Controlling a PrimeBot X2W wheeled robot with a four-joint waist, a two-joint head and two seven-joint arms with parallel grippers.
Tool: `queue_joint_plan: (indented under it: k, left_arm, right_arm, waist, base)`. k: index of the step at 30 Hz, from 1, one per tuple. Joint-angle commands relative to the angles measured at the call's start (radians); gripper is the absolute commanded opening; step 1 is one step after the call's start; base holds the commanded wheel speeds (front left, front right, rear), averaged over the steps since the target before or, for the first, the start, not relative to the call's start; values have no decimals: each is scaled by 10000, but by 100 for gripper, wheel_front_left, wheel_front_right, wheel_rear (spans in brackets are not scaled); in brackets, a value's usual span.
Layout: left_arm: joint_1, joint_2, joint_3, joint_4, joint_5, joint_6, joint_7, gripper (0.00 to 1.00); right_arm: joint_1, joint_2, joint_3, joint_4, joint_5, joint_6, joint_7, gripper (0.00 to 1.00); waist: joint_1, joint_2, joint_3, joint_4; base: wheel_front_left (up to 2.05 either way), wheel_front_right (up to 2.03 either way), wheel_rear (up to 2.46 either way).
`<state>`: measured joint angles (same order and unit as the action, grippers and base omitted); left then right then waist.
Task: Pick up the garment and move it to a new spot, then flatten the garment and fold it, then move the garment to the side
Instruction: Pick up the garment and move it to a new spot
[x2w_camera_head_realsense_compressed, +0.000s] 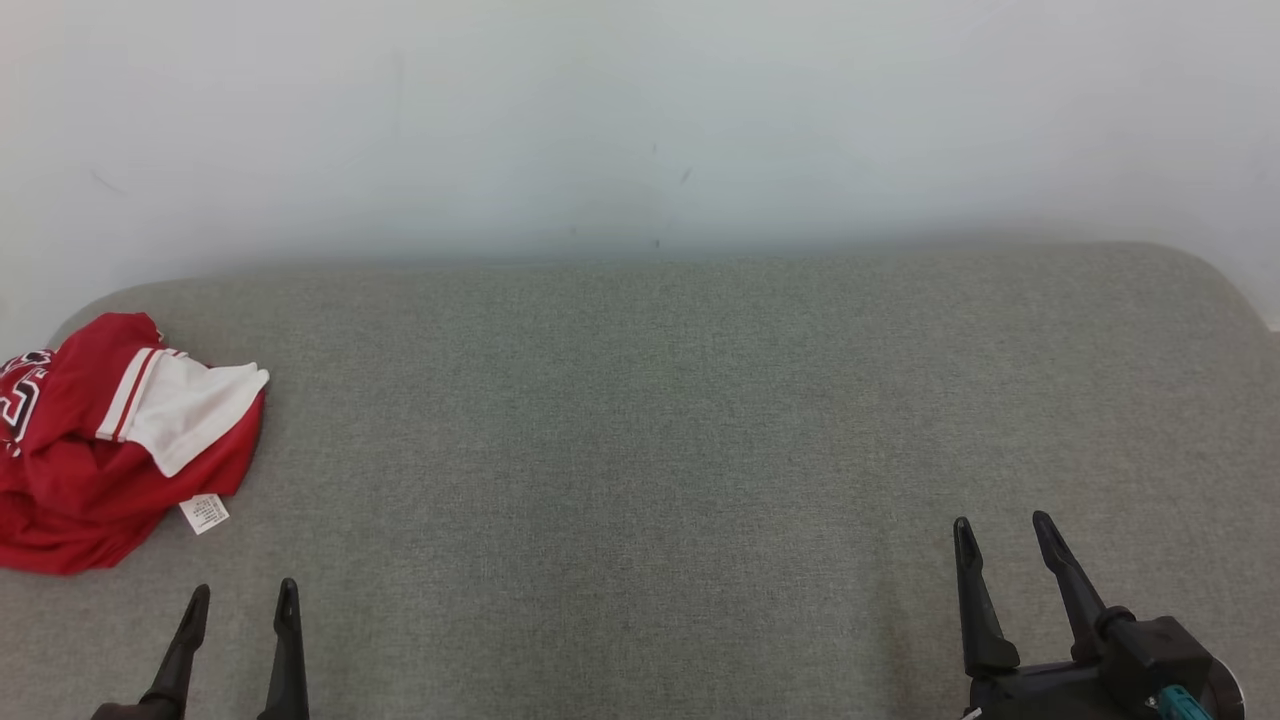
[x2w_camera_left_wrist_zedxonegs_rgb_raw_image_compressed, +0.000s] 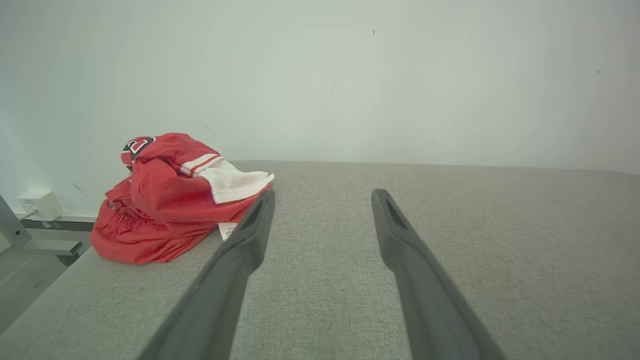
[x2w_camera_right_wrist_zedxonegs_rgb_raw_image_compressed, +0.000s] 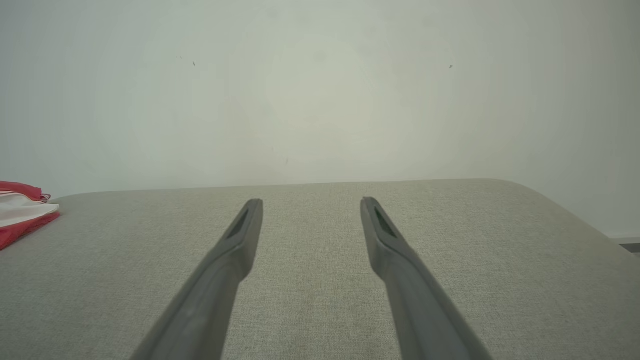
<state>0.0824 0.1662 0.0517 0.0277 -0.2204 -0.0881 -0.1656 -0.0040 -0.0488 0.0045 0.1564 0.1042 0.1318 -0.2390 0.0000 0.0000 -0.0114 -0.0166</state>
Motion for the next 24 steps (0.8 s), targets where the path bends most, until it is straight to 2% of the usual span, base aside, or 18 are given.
queue_joint_plan:
  k: [1, 9, 24]
  left_arm:
    - [70, 55, -10, 13, -10, 30, -37, 100]
    - [-199, 225, -67, 78, -29, 26, -100, 100]
    - [-247, 264, -76, 236, -154, 236, -237, 100]
  right_arm:
    - [70, -27, -16, -27, 51, -21, -25, 100]
    - [161, -24, -4, -19, 173, -21, -24, 100]
    - [142, -24, 83, 73, 228, -21, 9, 100]
  waist:
    - [0, 0, 8, 23]
    - [0, 0, 84, 511]
    - [0, 0, 307, 2401]
  base:
    - [0, 0, 0]
    - [0, 0, 0]
    - [0, 0, 0]
